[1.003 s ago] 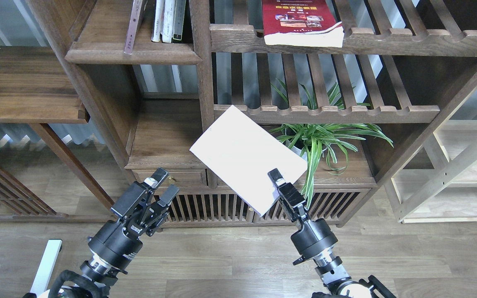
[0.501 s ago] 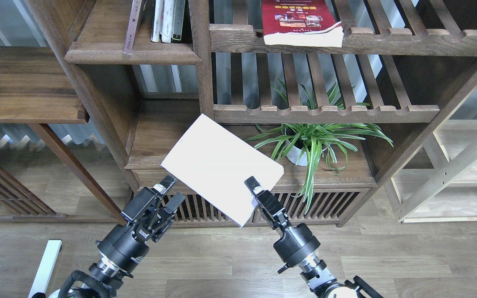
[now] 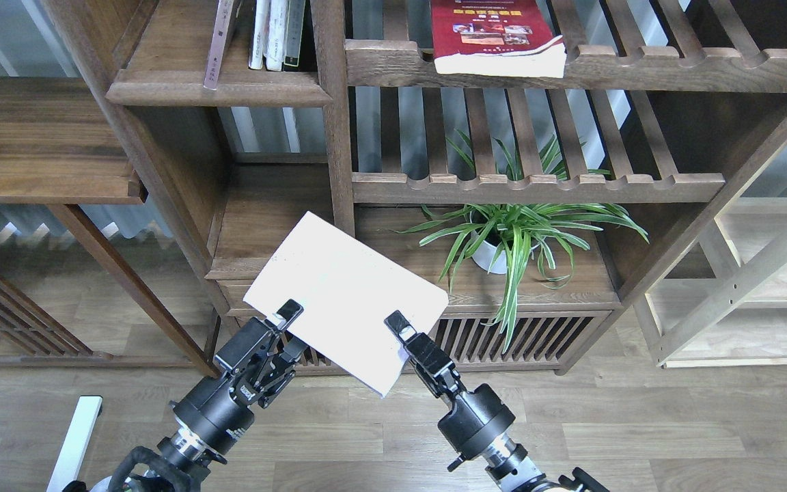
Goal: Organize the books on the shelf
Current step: 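Bring the left gripper to the white book's edge and grasp it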
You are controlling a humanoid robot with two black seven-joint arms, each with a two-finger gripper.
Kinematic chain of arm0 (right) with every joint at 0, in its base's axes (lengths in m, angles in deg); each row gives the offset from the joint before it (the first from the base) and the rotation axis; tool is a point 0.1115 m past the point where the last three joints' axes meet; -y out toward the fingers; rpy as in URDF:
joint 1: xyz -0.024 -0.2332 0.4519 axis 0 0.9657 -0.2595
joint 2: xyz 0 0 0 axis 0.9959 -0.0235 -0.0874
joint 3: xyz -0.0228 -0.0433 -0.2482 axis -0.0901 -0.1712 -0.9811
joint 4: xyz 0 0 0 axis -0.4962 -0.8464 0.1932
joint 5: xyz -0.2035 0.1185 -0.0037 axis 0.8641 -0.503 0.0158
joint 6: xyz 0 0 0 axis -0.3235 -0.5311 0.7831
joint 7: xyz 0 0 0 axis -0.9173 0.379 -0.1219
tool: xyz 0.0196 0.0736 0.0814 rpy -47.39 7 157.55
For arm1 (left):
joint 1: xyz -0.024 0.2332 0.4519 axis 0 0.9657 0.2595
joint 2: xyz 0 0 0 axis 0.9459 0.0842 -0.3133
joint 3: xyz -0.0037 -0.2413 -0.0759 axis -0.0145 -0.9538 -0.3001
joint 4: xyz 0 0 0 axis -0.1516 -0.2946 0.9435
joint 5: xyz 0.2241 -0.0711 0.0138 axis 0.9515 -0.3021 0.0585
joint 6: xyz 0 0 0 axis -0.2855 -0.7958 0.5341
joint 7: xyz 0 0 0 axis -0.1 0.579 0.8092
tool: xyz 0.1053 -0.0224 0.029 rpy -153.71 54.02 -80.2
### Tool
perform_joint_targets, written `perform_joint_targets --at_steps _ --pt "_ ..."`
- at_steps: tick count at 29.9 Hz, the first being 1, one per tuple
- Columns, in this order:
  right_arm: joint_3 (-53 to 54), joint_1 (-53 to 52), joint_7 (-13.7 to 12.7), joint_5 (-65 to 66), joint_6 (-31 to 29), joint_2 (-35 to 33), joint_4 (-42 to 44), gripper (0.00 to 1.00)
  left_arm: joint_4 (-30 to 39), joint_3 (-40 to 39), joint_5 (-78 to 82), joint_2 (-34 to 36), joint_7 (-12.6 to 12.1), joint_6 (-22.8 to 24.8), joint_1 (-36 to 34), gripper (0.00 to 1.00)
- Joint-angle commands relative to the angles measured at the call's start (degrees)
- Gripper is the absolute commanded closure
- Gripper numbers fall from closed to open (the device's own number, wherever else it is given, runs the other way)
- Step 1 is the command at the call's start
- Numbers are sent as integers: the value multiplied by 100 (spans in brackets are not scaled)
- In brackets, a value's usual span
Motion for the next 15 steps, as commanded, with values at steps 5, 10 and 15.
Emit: perform_joint_targets --at_steps 5,10,15 --pt "-64 28 1 0 0 0 0 96 -9 170 98 0 0 0 -31 25" --pt "-90 36 1 0 0 0 0 96 0 337 98 0 0 0 -39 38" --pt "-108 63 1 0 0 0 0 96 0 425 90 0 0 0 -48 41"
